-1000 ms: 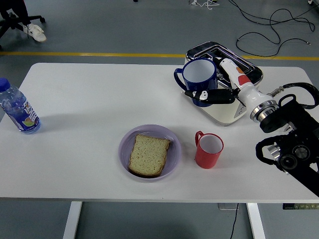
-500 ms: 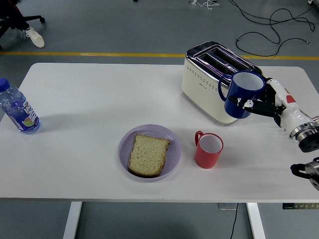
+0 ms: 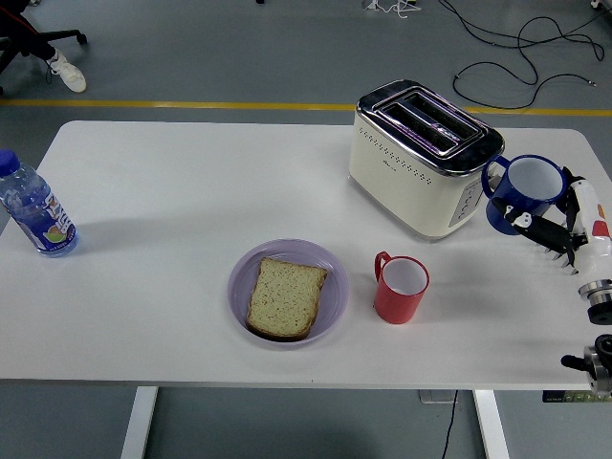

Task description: Pick up the cup,pour liquid into bread,place the cup on the desk

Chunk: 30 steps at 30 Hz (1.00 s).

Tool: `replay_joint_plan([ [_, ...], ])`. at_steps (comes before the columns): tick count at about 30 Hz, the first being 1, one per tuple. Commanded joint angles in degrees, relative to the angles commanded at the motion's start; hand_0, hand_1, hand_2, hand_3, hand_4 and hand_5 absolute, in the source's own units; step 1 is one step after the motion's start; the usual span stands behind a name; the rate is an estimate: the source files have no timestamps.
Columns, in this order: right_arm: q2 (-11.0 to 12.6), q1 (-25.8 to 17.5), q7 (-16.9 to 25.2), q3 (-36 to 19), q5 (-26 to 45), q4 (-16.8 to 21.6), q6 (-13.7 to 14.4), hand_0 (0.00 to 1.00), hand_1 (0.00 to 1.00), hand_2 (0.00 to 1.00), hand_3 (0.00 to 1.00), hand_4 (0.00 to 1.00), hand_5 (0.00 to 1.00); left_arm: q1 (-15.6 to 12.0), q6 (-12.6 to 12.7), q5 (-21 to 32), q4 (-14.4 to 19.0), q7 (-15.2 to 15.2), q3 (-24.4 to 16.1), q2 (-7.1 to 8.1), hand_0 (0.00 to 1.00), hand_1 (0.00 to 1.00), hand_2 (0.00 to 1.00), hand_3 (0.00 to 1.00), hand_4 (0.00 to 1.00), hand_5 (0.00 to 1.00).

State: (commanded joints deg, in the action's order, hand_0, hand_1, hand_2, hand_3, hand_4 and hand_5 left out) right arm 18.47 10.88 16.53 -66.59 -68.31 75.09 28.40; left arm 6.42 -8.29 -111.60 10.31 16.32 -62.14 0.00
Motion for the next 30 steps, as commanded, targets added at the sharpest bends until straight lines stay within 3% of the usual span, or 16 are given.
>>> replay_joint_plan([
  [7,-2.8,-2.4,8.2,0.2,2.0,-5.3,2.4,0.443,0.413,0.548,0.559,0.574,0.002,0.0,0.0,0.0,0.0,0.0,0.3,0.0,0.654,0.687,0.706,0.589,0.292,0.895],
  [18,-5.4,-4.3,10.1,0.0,2.9,-11.8,1.4,0.451,0.418,0.553,0.56,0.566,0.002,0.1,0.0,0.3,0.0,0.0,0.6,0.0,0.653,0.687,0.705,0.589,0.292,0.896],
  [30,-6.3,-3.5,13.1,0.2,3.5,-20.6,2.1,0.454,0.428,0.57,0.559,0.555,0.002,0.1,0.0,0.0,0.0,0.1,0.5,0.0,0.652,0.687,0.705,0.589,0.292,0.896],
])
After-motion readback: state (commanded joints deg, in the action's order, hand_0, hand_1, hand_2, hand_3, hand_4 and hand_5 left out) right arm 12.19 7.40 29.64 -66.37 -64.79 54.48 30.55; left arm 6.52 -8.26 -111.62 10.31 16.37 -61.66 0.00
